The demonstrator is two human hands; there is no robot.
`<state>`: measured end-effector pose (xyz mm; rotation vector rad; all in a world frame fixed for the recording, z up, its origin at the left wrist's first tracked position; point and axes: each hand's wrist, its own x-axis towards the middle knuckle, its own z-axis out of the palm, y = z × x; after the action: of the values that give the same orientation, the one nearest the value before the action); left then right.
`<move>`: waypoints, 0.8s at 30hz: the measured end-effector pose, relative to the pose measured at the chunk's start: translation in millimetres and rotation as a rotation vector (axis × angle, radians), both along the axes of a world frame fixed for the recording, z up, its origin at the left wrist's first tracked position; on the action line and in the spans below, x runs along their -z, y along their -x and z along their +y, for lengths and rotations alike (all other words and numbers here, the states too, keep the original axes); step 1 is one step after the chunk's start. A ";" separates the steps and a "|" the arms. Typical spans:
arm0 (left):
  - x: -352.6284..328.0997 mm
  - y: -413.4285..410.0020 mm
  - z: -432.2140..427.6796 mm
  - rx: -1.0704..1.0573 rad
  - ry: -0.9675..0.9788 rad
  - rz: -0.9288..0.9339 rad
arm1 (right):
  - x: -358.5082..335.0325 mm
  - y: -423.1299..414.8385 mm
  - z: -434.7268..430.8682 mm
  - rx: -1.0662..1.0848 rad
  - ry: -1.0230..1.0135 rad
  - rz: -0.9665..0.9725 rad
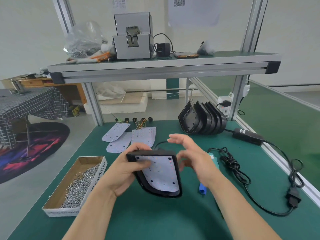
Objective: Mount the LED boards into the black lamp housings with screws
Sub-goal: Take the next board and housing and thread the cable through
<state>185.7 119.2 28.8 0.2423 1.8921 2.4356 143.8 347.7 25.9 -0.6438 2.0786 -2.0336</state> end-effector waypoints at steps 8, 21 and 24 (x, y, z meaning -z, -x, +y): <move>4.8 4.5 -11.2 0.218 0.011 0.053 | 9.2 5.9 -7.2 -0.085 -0.343 0.199; 30.8 11.8 -37.3 -0.022 -0.204 -0.087 | -37.3 -3.0 9.3 -0.168 -0.559 0.500; 22.1 15.1 -39.2 -0.160 -0.073 -0.135 | -36.8 -6.7 1.7 -0.110 -0.613 0.549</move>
<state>170.6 79.9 6.8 -0.0736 1.8346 2.5507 150.5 349.4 62.7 -1.2384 2.6863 -1.1185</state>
